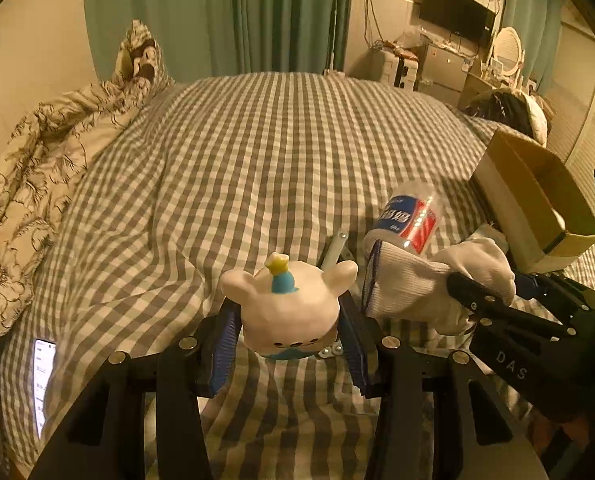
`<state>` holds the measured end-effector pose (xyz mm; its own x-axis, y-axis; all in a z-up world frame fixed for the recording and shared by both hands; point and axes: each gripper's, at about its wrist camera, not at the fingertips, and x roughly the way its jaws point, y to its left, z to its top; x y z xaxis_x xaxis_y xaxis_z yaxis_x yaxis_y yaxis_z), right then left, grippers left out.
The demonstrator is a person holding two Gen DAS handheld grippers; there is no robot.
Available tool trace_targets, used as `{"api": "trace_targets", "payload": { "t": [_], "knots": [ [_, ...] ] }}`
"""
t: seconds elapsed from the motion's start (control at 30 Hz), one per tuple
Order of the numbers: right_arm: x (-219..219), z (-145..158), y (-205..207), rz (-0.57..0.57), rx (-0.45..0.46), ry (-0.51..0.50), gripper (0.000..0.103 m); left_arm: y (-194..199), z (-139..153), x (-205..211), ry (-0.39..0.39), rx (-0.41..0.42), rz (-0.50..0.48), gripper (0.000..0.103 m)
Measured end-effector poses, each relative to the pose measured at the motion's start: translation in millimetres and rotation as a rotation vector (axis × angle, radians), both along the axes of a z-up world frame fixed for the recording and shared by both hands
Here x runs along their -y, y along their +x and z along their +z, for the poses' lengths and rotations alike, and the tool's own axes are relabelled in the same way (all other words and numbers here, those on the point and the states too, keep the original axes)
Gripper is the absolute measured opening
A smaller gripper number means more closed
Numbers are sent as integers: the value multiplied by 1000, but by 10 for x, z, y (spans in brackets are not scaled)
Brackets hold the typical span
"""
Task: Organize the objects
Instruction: 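Grasp the white sock with the right gripper, then carry the figurine into the box with the left gripper while the right drops the sock in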
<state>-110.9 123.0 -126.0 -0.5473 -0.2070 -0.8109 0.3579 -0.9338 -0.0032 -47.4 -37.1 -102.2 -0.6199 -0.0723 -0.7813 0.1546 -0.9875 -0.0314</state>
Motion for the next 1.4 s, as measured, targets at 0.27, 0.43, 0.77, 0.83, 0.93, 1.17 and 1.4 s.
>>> {"api": "trace_targets", "payload": {
  "t": [0.27, 0.43, 0.77, 0.83, 0.93, 1.17, 1.4],
  "knots": [
    [-89, 378, 286, -6, -117, -37, 43, 186, 360, -140, -21, -70, -20, 48],
    [-234, 740, 516, -43, -217, -65, 43, 227, 614, -296, -34, -114, -53, 48],
    [-949, 1518, 478, -140, -378, -98, 43, -50, 1193, -973, -44, -219, -185, 48],
    [-1105, 1617, 405, -162, -393, -90, 43, -145, 1271, -1123, -50, -230, -212, 48],
    [-1406, 1781, 269, -198, -414, -93, 43, -321, 1382, -1378, -56, -248, -257, 48],
    [-1944, 1944, -106, -269, -437, -71, 43, -808, 1462, -1945, -47, -261, -351, 48],
    [-2274, 1721, -573, -311, -387, -48, 43, -1329, 1231, -2431, -48, -207, -423, 48]
  ]
}}
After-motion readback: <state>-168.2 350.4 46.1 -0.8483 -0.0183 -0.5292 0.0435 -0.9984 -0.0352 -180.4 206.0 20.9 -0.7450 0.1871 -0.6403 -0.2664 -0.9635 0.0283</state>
